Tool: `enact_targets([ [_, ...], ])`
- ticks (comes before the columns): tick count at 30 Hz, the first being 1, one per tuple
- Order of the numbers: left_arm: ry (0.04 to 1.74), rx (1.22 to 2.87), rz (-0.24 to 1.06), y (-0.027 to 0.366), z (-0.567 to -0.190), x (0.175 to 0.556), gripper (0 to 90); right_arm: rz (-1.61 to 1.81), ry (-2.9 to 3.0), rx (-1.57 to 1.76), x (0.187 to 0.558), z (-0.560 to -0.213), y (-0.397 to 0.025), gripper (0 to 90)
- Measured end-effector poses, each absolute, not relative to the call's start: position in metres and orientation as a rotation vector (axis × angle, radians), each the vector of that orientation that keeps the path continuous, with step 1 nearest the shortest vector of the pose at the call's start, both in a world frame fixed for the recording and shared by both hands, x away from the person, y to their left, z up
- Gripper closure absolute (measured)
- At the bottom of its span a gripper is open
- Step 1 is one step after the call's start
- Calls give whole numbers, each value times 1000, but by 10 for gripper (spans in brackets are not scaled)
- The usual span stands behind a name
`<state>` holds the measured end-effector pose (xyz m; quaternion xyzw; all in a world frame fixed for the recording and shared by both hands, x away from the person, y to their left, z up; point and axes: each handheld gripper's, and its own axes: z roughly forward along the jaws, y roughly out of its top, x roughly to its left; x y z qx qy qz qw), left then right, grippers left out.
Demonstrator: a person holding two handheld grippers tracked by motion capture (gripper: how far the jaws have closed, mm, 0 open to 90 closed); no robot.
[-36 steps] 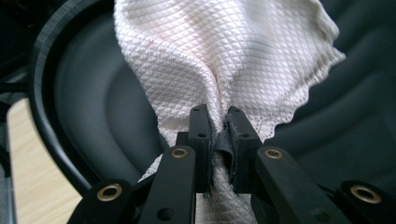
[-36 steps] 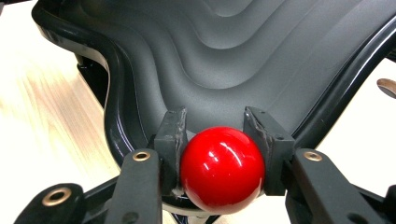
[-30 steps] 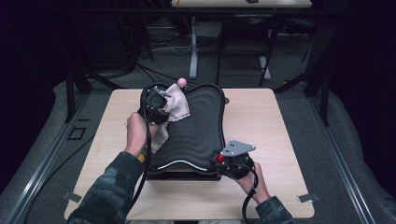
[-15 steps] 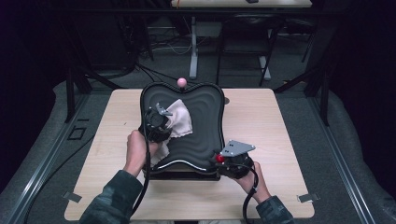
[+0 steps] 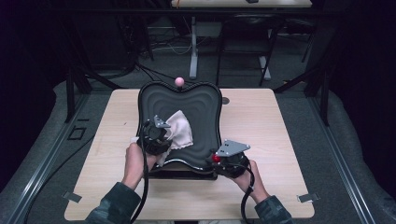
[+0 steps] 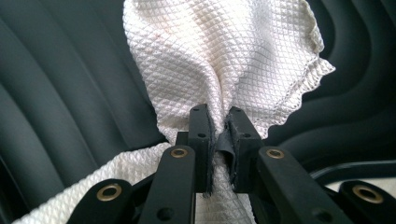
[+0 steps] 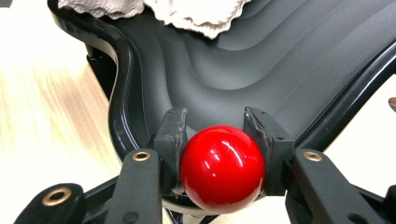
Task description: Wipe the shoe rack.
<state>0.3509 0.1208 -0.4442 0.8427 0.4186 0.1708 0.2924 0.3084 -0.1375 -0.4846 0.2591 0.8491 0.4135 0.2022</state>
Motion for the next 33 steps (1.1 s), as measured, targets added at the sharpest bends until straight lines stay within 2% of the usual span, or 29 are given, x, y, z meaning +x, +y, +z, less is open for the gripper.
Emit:
enact_targets([
  [16, 1103, 2241, 447, 123, -459, 327, 826, 1197, 2353, 737, 312, -487, -130, 594],
  [21, 1100, 2222, 456, 124, -460, 326, 824, 1209, 2346, 750, 309, -485, -133, 525],
  [26, 1099, 2199, 481, 125, -456, 332, 818, 1160, 2332, 756, 303, -483, -133, 592],
  [33, 1088, 2186, 503, 122, -450, 345, 816, 1140, 2315, 746, 300, -481, -134, 569],
])
